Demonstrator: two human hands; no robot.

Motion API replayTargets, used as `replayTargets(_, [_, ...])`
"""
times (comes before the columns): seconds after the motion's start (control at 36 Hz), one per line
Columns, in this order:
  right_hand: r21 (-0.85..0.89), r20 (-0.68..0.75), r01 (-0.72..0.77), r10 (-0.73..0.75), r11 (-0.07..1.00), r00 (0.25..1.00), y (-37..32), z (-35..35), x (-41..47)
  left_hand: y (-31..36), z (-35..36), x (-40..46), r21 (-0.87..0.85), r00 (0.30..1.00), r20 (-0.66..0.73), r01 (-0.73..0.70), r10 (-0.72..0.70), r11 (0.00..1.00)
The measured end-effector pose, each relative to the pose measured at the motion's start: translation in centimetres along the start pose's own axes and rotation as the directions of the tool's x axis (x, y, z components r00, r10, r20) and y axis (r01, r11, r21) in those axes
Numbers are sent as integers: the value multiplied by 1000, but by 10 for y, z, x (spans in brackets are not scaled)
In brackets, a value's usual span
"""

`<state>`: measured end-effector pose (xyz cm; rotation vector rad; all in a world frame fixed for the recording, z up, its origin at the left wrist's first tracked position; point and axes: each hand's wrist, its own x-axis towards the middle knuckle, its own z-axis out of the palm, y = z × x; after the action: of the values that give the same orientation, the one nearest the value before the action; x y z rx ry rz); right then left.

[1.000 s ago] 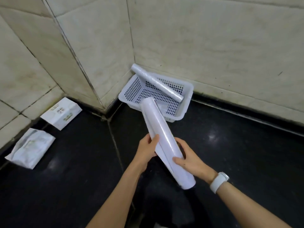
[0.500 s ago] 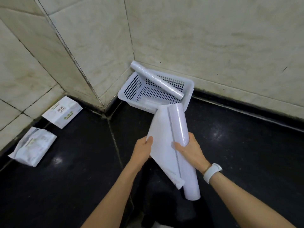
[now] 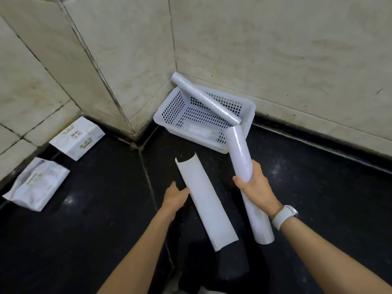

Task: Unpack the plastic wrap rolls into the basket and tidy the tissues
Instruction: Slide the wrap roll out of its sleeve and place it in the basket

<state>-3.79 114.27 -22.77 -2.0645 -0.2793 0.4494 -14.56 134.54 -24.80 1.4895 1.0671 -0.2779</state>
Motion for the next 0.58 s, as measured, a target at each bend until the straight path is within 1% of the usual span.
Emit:
replayTargets(0.06, [-29, -7, 7, -8, 1000, 1000, -11, -4, 7, 9, -6, 1, 103, 990, -101, -86, 96, 991])
replayTargets(0.14, [-79, -7, 46, -46, 996, 999, -32, -13, 23, 35, -14, 6, 230, 935, -227, -222, 274, 948])
replayTargets(0.19, [-126, -10, 109, -111, 986, 994, -48, -21, 39, 61, -18, 12, 324, 879, -258, -313, 402, 893])
replayTargets(0.22, [-144, -18, 146, -150, 979, 989, -58, -25, 48, 76, -19, 16, 372, 850, -251, -357, 463, 857])
replayTargets(0.31, [-217, -53, 274, -291, 937, 955, -86, -37, 77, 119, -21, 30, 511, 761, -175, -472, 625, 718])
replayTargets(0.39, [-300, -57, 366, -399, 881, 915, -112, -46, 110, 158, -24, 53, 658, 675, -71, -522, 734, 543])
replayTargets(0.5, [-342, -14, 424, -455, 839, 890, -145, -48, 156, 198, -28, 93, 802, 598, 74, -512, 798, 309])
replayTargets(0.58, [-351, -15, 459, -495, 816, 868, -160, -43, 188, 217, -26, 127, 842, 591, 186, -508, 785, 183])
